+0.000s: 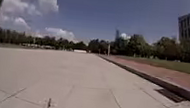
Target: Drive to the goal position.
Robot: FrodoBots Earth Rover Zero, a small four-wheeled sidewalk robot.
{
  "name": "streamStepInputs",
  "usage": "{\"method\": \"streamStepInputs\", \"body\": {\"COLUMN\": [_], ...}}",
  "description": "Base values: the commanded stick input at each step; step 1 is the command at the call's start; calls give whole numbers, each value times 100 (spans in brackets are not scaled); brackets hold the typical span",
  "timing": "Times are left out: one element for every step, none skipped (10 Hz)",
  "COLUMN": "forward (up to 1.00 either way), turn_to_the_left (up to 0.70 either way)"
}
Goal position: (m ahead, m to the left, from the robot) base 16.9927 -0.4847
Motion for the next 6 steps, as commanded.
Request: {"method": "streamStepInputs", "body": {"forward": [85, 85, 85, 85, 85, 85], "turn_to_the_left": [0, 0, 0, 0, 0, 0]}}
